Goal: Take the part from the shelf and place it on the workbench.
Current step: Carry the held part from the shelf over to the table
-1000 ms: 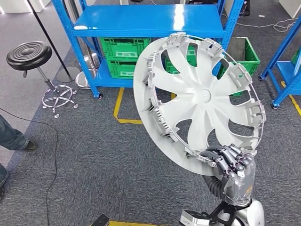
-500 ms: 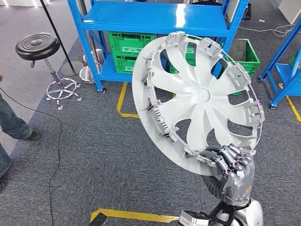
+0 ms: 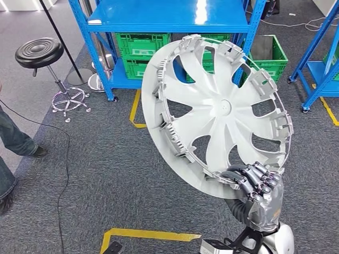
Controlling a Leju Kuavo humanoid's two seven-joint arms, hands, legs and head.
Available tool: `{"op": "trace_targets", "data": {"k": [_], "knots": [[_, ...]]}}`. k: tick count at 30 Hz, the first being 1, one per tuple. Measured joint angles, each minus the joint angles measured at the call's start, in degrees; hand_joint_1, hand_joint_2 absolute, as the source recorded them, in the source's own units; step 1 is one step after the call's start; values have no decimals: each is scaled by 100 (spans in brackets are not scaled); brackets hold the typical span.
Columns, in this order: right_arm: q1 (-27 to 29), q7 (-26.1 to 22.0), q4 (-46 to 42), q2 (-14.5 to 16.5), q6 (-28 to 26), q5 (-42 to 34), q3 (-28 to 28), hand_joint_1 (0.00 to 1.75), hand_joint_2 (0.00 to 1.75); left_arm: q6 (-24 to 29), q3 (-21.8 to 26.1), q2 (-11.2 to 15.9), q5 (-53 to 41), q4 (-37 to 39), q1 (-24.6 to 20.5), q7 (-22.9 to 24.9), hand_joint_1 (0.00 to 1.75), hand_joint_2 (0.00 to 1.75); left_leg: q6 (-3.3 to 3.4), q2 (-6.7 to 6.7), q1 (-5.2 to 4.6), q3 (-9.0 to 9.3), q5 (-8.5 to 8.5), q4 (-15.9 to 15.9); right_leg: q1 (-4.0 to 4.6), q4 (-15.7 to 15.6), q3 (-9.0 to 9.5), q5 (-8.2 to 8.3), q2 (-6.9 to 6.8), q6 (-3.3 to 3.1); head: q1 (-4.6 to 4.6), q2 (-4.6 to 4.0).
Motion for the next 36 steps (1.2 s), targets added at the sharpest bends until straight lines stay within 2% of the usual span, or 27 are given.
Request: {"op": "trace_targets", "data": {"k": [2,3,4,5,7,8,9,12,13,16,17,21,26,28,30,31,32,33,35,36], "knots": [[-2,-8,3,5,0,-6,-1,175,175,0,0,1,1,0,9,1,0,0,-45,0,36,-270,-321,707,4,11,-61,37,-3,-14,-5,0],[0,-16,7,5,0,-2,-1,175,175,0,0,2,1,0,14,1,0,0,-53,0,47,-308,-346,852,5,20,-91,52,-1,-11,-6,0],[3,-29,10,6,0,9,-1,175,175,0,0,3,2,0,16,2,0,0,-50,0,55,-234,-253,755,5,30,-114,64,2,-6,-6,0],[5,-45,13,7,0,22,-1,175,175,0,0,3,2,0,15,2,0,0,-37,0,58,-59,-79,450,5,38,-128,74,6,3,-7,0],[3,-72,13,15,0,47,-1,175,175,0,0,6,3,0,8,1,0,0,17,-4,49,374,239,-359,14,50,-147,92,11,31,-5,0],[-2,-80,13,22,0,56,-1,175,175,0,0,7,3,0,2,1,0,0,45,-5,38,508,309,-633,21,55,-164,107,12,57,-4,0],[-7,-86,13,30,0,65,-1,175,175,0,0,9,3,0,0,0,0,0,72,-7,26,561,322,-773,27,58,-185,125,12,87,-2,0],[-6,-97,12,37,0,79,-1,175,175,0,0,12,4,0,10,0,0,0,157,-4,19,529,363,-841,26,49,-235,158,12,186,3,0],[-6,-99,11,37,0,75,-1,175,175,0,0,12,5,0,10,0,0,0,164,-6,22,525,381,-862,29,23,-241,167,14,165,18,0],[-16,-104,13,37,-1,42,0,175,175,1,0,2,5,0,7,0,0,0,147,-16,6,502,401,-875,27,-29,-219,204,20,28,51,0],[-16,-105,14,37,-1,30,1,175,175,1,0,-1,5,0,9,0,0,0,159,-16,-2,492,409,-870,22,-29,-212,217,22,35,48,0],[-10,-104,15,36,0,-17,2,175,175,3,0,-2,9,0,9,0,0,0,199,-15,-21,466,435,-864,0,-65,-220,274,24,122,48,0],[-9,-89,22,34,0,-131,22,175,175,5,0,-2,36,0,9,0,0,0,213,-15,-28,451,445,-861,-7,-77,-231,294,23,166,46,0],[-10,-65,28,34,0,-197,50,175,175,9,0,5,53,0,8,0,0,0,241,-16,-44,434,443,-832,-27,-101,-231,319,24,226,43,0],[-12,-48,27,34,0,-243,82,175,175,19,0,12,60,0,4,0,0,0,303,-11,-52,435,479,-862,-36,-142,-228,355,31,306,42,0],[-10,-46,27,33,0,-258,95,175,175,23,0,10,62,0,2,0,0,0,333,7,-37,458,524,-936,-28,-127,-254,329,37,322,43,0],[-8,-45,26,32,-1,-270,107,175,175,25,0,7,63,0,0,-1,0,0,359,29,-20,479,571,-1010,-19,-28,-311,239,42,329,48,0],[-7,-48,26,28,-1,-282,120,175,175,26,0,2,64,0,-1,-1,0,0,377,56,-2,492,612,-1074,-12,197,-418,86,45,328,56,0],[-6,-56,26,19,-2,-303,138,175,175,26,0,-2,66,0,1,-2,0,0,385,116,4,471,637,-1091,-16,966,-757,-322,45,324,66,0],[0,-62,27,14,-2,-316,143,175,175,27,0,-2,68,0,5,-2,0,0,381,149,3,452,635,-1075,-20,1323,-911,-457,43,333,67,0]]}}
